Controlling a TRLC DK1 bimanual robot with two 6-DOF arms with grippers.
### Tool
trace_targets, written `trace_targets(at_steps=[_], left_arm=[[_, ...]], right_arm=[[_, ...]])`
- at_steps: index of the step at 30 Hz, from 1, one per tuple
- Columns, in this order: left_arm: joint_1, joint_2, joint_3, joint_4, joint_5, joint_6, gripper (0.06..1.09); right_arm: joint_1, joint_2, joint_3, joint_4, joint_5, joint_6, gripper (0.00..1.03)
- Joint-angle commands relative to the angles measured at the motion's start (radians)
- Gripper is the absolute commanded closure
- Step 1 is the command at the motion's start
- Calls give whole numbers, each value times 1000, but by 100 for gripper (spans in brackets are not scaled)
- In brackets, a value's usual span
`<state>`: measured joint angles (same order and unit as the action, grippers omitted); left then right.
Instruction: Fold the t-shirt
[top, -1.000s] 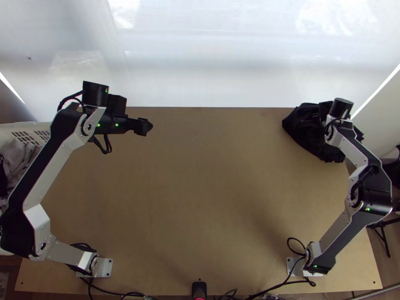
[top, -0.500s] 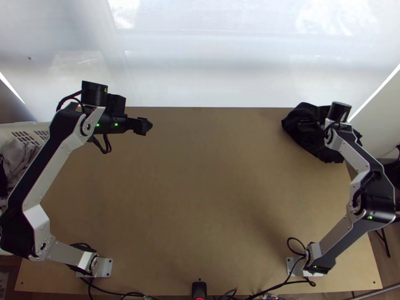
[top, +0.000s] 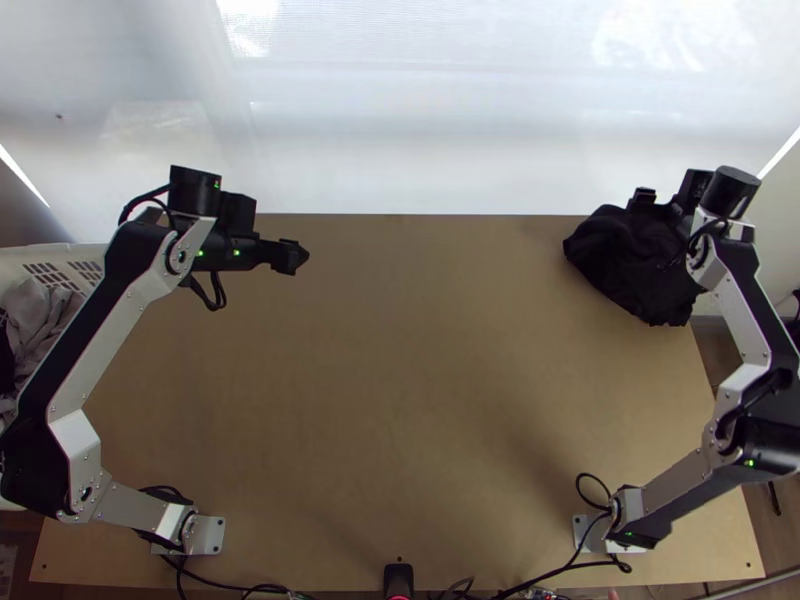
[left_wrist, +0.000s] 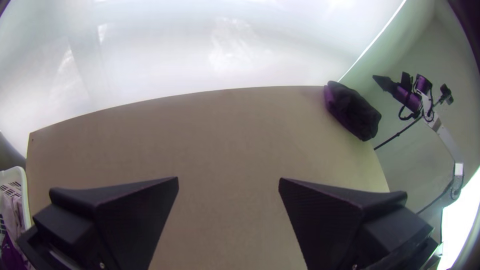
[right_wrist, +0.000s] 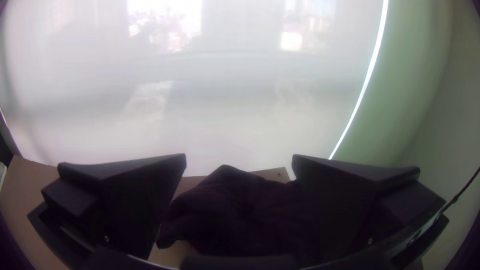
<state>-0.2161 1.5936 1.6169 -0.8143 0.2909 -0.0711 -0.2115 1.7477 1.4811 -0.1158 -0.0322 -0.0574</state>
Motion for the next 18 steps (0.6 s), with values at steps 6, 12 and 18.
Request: trace_targets(at_steps=[6,12,18], left_arm=[[21,-32,-25,0,1,-4,11],[23,-55,-48,0,1,-6,11],[15,-78,-60,0,-1,-6,11]], right_arm=[[4,297,70,-31,-8,37,5],[29,326,-73,-30,-8,11,5],[34,273,-139,-31,-8,-2,5]])
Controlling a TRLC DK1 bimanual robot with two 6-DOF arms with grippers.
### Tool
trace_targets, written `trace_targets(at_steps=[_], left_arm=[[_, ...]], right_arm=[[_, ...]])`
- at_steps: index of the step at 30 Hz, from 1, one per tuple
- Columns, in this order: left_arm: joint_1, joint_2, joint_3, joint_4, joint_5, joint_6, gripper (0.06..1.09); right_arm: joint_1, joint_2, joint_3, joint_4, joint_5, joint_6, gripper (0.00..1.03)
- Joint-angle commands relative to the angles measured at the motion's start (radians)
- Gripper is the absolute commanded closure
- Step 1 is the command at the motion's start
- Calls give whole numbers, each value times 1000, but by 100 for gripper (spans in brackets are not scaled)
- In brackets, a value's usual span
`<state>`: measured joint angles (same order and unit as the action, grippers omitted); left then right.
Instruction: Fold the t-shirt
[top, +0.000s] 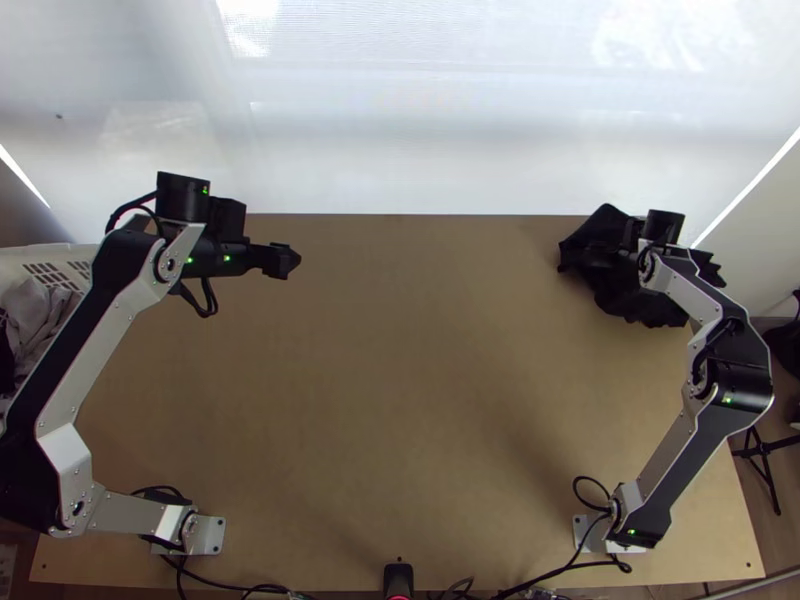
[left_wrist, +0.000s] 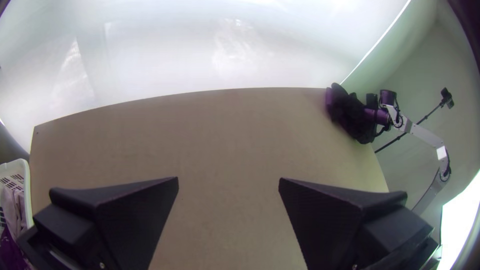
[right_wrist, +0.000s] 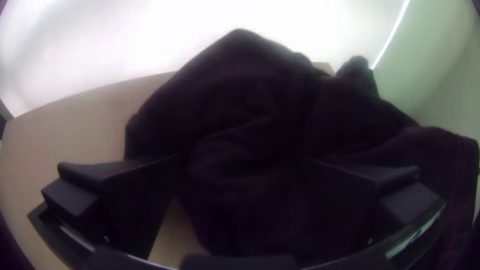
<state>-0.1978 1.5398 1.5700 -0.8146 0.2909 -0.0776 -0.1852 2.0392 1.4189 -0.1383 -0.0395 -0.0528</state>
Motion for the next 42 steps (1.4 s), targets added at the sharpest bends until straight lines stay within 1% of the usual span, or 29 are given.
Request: trace_targets(at_steps=[1,6,11,15,17,18,20,22,26,27,31,34,38,39,40,42], left_arm=[[-3,-29,-10,0,-1,1,11],[0,-69,12,9,-15,1,11],[5,-141,21,63,-88,1,11],[5,-213,25,98,-176,7,11],[5,-251,19,115,-254,18,11],[6,-274,9,117,-263,18,11],[18,-319,-30,118,-277,16,11],[21,-372,-93,123,-279,15,11],[23,-488,-226,144,-283,18,11],[23,-518,-254,146,-286,16,11],[24,-650,-370,190,-366,55,11],[28,-759,-461,218,-409,70,11],[28,-917,-619,232,-430,114,11],[28,-957,-660,232,-450,121,11],[29,-998,-700,232,-469,127,11],[29,-1101,-783,232,-475,162,11]], right_arm=[[6,-45,-78,-9,0,-7,5],[6,-200,-29,-1,0,-9,5],[33,-347,77,-66,0,-5,5],[99,-504,71,-78,0,18,5],[150,-568,58,-116,0,18,5],[184,-599,49,-146,0,18,5],[265,-669,3,-178,1,4,5],[345,-743,-60,-178,3,-27,5],[457,-850,-166,-187,23,-32,5],[475,-870,-193,-196,24,-32,5],[532,-962,-333,-207,44,-32,5],[558,-1050,-448,-216,44,-28,5],[621,-1199,-610,-248,55,-87,5],[633,-1237,-652,-256,64,-81,5],[639,-1284,-698,-253,81,-53,5],[642,-1396,-796,-213,124,-10,5]])
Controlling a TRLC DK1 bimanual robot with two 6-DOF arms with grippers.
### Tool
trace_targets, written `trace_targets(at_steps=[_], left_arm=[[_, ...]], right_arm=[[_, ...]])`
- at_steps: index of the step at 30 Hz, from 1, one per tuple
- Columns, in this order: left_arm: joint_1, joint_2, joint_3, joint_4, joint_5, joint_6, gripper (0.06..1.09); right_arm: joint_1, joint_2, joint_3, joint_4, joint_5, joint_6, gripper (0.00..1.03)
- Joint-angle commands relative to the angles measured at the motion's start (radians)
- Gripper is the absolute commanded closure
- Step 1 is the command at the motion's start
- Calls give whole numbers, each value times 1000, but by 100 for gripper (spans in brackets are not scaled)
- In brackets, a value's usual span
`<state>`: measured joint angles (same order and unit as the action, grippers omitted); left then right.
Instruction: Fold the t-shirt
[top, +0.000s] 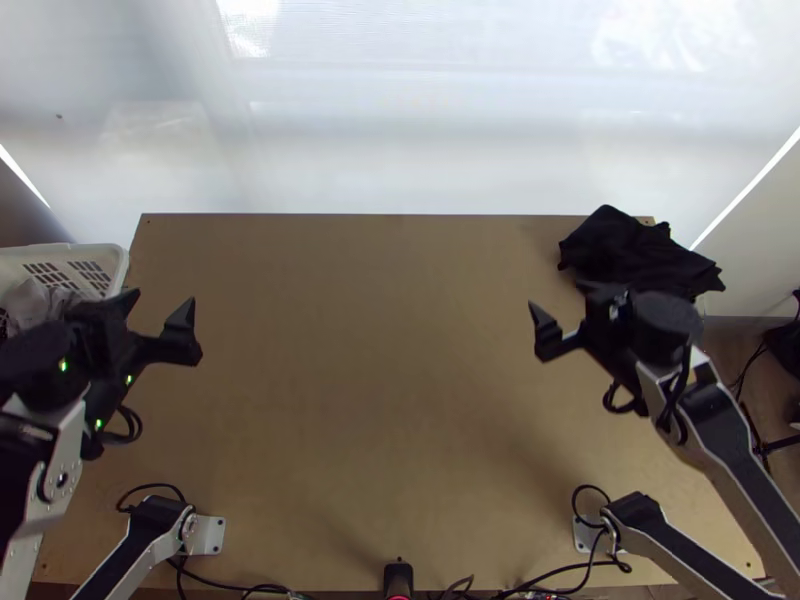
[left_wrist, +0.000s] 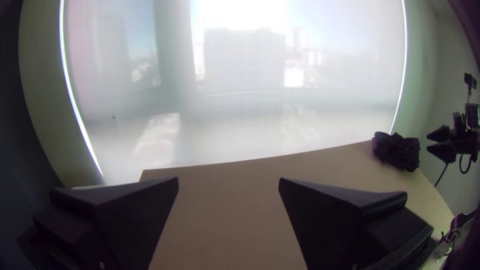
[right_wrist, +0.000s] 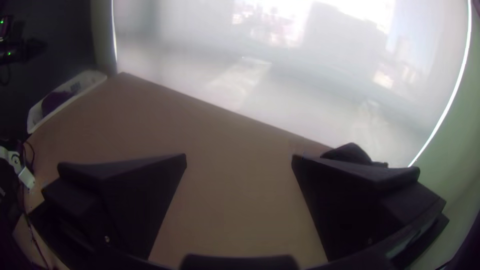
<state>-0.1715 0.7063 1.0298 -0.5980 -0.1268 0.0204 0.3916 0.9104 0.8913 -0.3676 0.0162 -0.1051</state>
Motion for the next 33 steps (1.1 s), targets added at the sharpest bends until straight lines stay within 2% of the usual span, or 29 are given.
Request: trace_targets(at_steps=[1,4,5,7,10,12,15,16,19,21,24,27,29,33], left_arm=[[3,-335,-290,35,-56,69,11],[10,-533,-433,138,-53,118,11],[23,-597,-478,167,-53,130,11],[56,-700,-556,195,-50,154,11],[87,-708,-609,195,-50,144,11],[104,-709,-659,251,-50,115,11],[119,-709,-744,366,-50,56,11],[119,-709,-769,365,-51,33,11],[122,-708,-833,340,-46,16,11],[112,-708,-833,336,-33,-51,11],[112,-708,-838,345,-34,-60,11],[122,-709,-919,445,-36,-65,11],[122,-699,-955,392,-33,-77,11],[98,-708,-953,399,-30,-131,11]], right_arm=[[70,-341,-322,50,93,47,5],[112,-510,-431,53,177,-8,5],[118,-555,-462,53,226,-19,5],[104,-645,-520,52,269,-27,5],[73,-897,-638,124,346,4,5],[55,-906,-681,168,392,8,5],[29,-912,-721,200,399,45,5],[26,-912,-727,202,399,90,5],[21,-912,-753,237,401,100,5],[10,-915,-790,240,399,94,5],[4,-910,-798,182,399,136,5],[3,-910,-798,180,399,142,5],[3,-910,-798,177,398,150,5],[4,-910,-798,174,398,157,5]])
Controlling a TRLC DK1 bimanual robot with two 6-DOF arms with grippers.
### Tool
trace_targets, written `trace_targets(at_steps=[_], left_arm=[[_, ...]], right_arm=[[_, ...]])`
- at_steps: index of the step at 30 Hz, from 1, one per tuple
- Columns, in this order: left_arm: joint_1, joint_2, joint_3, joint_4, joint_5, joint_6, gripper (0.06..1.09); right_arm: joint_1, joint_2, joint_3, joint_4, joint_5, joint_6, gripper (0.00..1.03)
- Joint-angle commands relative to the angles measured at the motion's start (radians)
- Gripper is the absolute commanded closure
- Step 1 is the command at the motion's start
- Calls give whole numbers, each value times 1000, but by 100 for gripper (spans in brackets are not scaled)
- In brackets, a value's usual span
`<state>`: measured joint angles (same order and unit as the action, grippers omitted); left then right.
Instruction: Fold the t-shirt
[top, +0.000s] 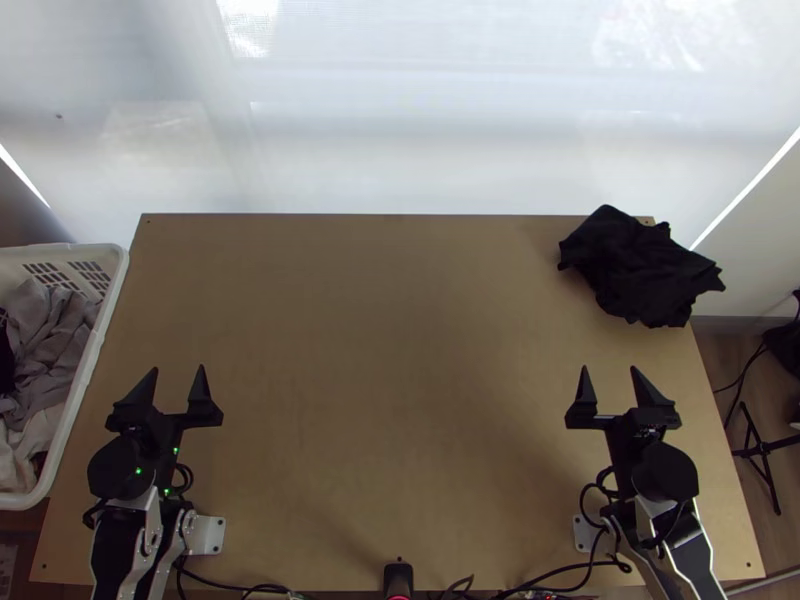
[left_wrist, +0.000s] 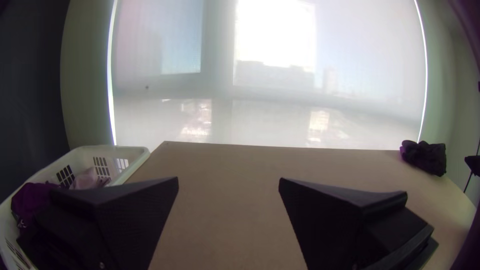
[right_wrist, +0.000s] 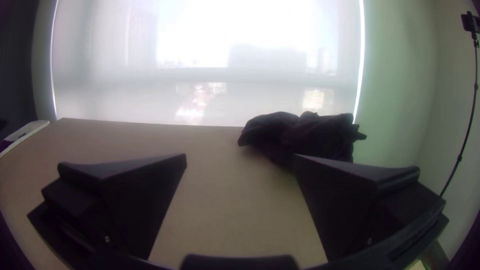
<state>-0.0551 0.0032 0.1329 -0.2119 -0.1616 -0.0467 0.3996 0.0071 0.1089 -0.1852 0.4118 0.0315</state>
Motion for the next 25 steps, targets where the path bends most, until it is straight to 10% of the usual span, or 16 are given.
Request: trace_targets(at_steps=[1,25], left_arm=[[-32,-5,-56,12,5,-79,11],[-45,-5,-56,6,5,-84,11]], right_arm=[[-5,-7,-15,-8,2,21,5],[-5,-7,-15,-8,4,21,5]])
